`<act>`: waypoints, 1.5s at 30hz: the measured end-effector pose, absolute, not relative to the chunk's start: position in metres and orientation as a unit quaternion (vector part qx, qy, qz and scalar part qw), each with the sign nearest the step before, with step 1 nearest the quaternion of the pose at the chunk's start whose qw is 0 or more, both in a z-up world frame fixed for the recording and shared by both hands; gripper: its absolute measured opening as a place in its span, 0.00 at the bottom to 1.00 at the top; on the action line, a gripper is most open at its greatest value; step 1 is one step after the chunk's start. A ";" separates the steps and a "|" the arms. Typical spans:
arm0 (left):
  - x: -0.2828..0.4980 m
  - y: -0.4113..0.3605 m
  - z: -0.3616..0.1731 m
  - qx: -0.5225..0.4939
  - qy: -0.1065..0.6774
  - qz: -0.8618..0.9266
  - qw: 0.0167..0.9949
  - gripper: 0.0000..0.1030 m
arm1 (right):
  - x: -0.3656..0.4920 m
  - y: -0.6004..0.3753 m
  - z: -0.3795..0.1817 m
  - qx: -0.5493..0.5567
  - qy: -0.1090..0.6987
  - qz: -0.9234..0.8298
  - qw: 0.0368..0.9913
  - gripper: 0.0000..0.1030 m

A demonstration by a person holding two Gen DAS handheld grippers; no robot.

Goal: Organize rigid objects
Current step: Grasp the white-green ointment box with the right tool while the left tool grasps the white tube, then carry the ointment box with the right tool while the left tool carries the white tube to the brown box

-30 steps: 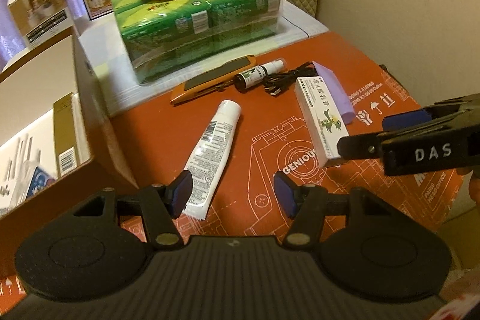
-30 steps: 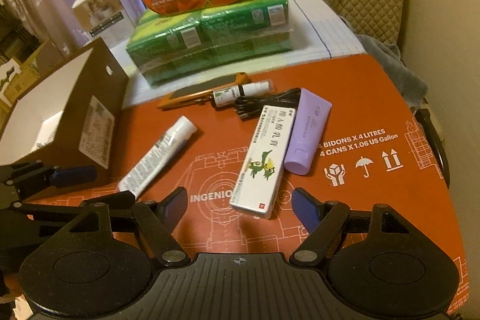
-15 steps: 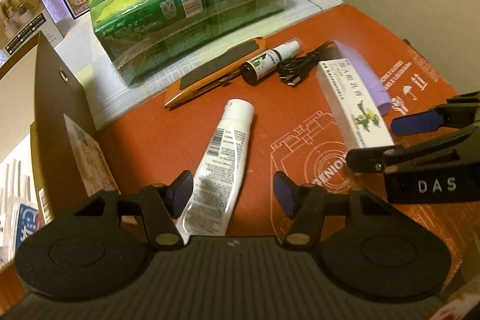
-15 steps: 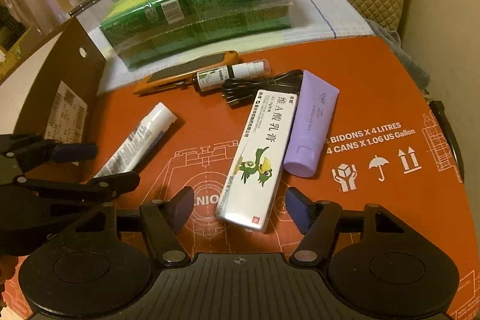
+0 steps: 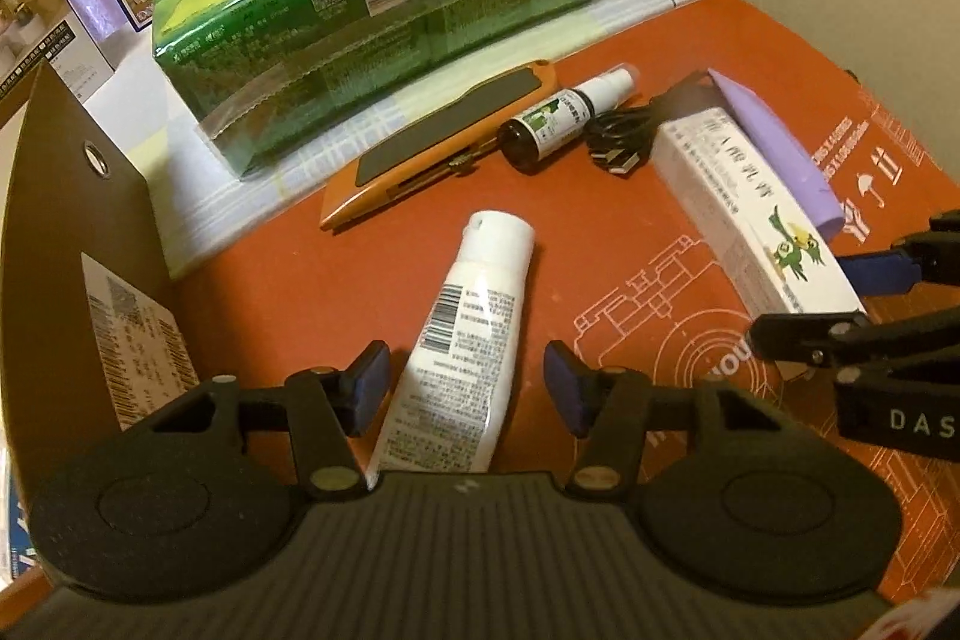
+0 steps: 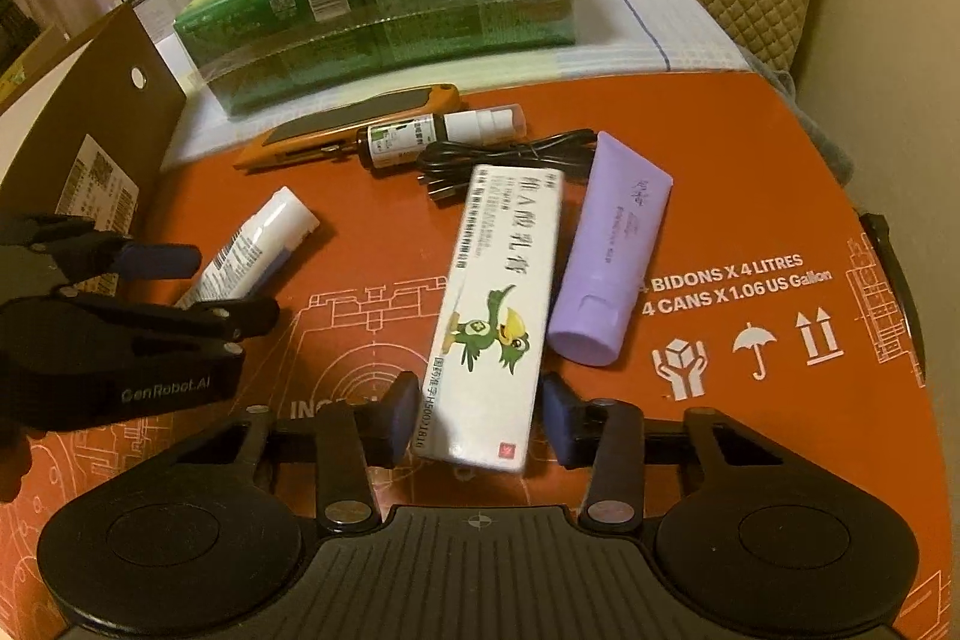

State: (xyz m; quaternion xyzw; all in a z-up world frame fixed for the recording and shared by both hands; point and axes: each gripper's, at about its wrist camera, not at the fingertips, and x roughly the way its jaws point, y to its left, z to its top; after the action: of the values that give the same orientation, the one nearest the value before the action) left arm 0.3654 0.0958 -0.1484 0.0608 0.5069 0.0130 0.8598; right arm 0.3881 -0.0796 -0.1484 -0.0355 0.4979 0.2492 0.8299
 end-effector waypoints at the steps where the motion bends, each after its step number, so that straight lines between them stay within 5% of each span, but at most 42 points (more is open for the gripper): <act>1: 0.365 0.096 -0.148 0.057 0.507 0.010 0.860 0.48 | 0.388 -0.081 -0.148 -0.038 0.497 0.250 0.830 0.37; 3: 0.364 0.096 -0.147 0.050 0.505 0.007 0.862 0.35 | 0.386 -0.084 -0.148 -0.042 0.496 0.252 0.830 0.35; 5: 0.360 0.093 -0.147 0.053 0.502 0.002 0.863 0.34 | 0.385 -0.086 -0.148 -0.046 0.494 0.255 0.830 0.35; 22: 0.275 0.085 -0.138 0.009 0.535 0.022 0.845 0.34 | 0.343 -0.116 -0.149 -0.080 0.491 0.323 0.805 0.35; 45: 0.286 0.077 -0.142 0.000 0.518 0.033 0.855 0.33 | 0.350 -0.095 -0.153 -0.115 0.460 0.310 0.824 0.41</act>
State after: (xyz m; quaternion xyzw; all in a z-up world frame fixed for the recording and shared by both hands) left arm 0.2863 0.0772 -0.1425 0.0002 0.5182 0.0328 0.8546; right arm 0.3503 -0.0951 -0.1532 -0.1155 0.4603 0.3100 0.8238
